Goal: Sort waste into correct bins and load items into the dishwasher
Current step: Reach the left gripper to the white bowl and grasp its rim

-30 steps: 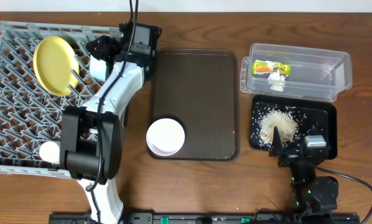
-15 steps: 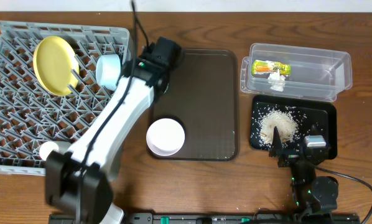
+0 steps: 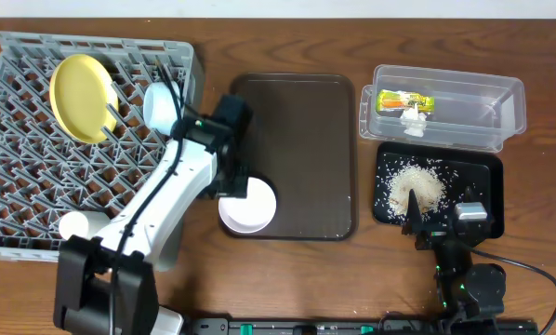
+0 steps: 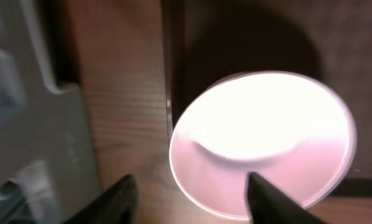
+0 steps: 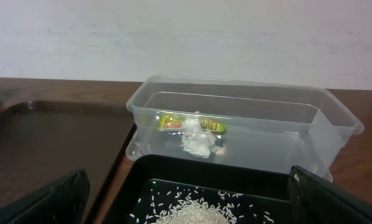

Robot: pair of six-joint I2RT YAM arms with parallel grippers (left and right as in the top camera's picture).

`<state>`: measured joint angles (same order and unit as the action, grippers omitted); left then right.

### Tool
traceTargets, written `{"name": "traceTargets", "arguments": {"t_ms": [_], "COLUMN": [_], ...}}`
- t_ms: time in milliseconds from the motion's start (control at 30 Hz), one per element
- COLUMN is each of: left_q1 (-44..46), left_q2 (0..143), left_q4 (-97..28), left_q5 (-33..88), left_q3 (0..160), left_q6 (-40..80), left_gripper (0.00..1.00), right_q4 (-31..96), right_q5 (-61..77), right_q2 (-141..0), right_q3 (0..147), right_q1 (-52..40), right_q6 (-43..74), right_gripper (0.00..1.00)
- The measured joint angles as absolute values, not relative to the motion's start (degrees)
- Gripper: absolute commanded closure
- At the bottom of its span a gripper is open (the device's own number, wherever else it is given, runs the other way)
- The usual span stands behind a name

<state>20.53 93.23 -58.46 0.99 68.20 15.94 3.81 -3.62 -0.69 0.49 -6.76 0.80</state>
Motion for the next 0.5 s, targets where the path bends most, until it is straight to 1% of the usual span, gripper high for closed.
{"name": "traceTargets", "arguments": {"t_ms": [100,167,233,300,367,400,500], "left_q1": [19.0,18.2,17.6,17.6,17.6,17.7,17.7], "left_q2": [93.3,93.3,93.3,93.3,93.3,93.3,93.3], "left_q4": [-54.7,-51.7,-49.0,-47.0,-46.2,-46.2,-46.0], "left_q5": [1.8,2.6,4.2,6.6,8.8,9.5,12.3], "left_q3": [63.8,61.3,58.9,56.8,55.5,55.2,55.2], "left_q6": [16.9,17.1,17.7,18.1,18.5,18.6,18.1], "left_gripper": [0.53,0.57,0.64,0.73,0.92,0.94,0.94], "right_q4": [3.8,3.8,3.8,3.8,3.8,3.8,3.8], "right_q5": [-3.6,-3.6,-3.6,-3.6,-3.6,-3.6,-3.6], "right_q2": [-0.7,-0.7,-0.7,-0.7,-0.7,-0.7,-0.7], "right_q3": [0.5,0.5,0.5,0.5,0.5,0.5,0.5], "right_q1": [-6.8,-6.8,-6.8,-6.8,-6.8,-6.8,-6.8], "right_q6": [0.8,0.8,0.8,0.8,0.8,0.8,0.8], "right_gripper": [0.01,0.01,0.01,0.01,0.01,0.01,0.01]}}
